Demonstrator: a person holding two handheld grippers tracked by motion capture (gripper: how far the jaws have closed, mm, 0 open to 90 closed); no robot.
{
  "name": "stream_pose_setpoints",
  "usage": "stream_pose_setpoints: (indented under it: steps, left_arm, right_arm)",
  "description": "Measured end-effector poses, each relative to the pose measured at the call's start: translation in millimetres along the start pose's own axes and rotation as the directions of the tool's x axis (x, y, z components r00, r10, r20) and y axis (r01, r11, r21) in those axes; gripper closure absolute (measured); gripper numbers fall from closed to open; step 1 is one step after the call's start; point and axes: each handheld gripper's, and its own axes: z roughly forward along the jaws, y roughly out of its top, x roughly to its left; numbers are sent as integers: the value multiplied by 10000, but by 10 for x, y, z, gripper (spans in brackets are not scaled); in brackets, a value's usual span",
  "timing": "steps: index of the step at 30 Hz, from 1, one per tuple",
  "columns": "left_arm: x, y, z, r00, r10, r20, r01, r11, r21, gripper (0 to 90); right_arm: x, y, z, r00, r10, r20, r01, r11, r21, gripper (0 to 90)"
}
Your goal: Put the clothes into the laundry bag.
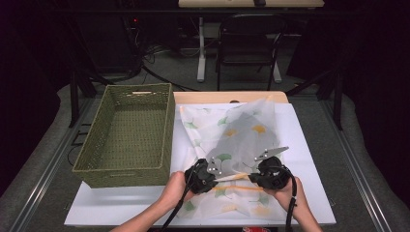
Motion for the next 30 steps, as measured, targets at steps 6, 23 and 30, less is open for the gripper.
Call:
stream_pose_setpoints:
  steps: [6, 23, 30]
  left_arm:
    - [-16, -9, 51, 9996, -25, 286, 15, 9994, 335, 860]
    - [30, -61, 167, 9906, -641, 1210, 573, 9966, 585, 753]
    - [24, -52, 157, 9891, -524, 1373, 433, 9967, 689, 676]
  right_arm:
    - [-15, -40, 135, 9999, -103, 31, 101, 9984, 551, 889]
    - [-14, -106, 470, 9984, -557, 125, 527, 9832, 1746, 877]
    - [-26, -101, 467, 9984, -534, 174, 494, 9829, 1776, 788]
